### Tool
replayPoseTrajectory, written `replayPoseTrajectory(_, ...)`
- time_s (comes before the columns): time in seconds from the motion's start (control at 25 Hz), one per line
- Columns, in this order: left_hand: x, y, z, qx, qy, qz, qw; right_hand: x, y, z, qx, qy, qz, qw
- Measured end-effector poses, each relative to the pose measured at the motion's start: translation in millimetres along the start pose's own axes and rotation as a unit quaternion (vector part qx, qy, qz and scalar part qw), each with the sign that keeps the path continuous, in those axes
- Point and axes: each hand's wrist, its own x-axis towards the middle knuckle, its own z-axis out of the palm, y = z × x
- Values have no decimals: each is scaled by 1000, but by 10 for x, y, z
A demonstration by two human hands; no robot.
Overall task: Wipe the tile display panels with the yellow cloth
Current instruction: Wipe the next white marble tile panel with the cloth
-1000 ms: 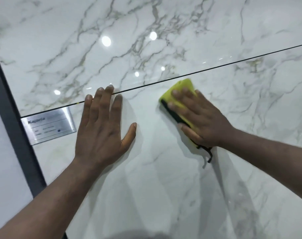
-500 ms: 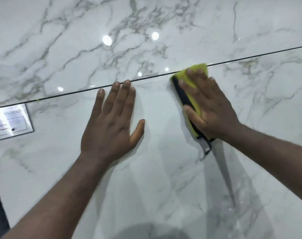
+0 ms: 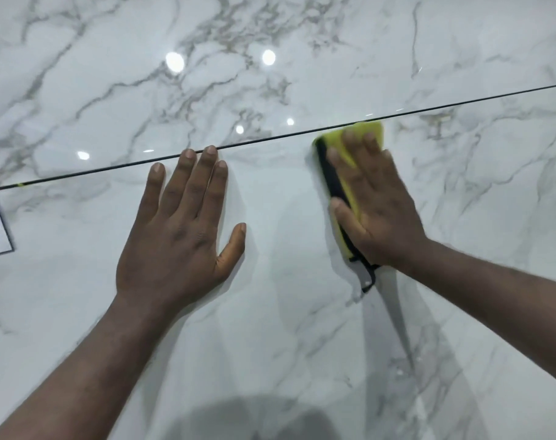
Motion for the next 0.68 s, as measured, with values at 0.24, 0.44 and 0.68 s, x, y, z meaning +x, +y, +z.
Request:
replayPoseTrajectory(0.24,2,-4,3,2,-1,0,1000,77,340,-114,48,32,179,982)
replayPoseTrajectory(0.44,48,110,-27,-9,-4,-39,999,-161,415,-195,-35,-50,-116,991)
replayPoseTrajectory(0.68,499,636,49,5,25,-49,998,285,720,-206,45,28,165,985)
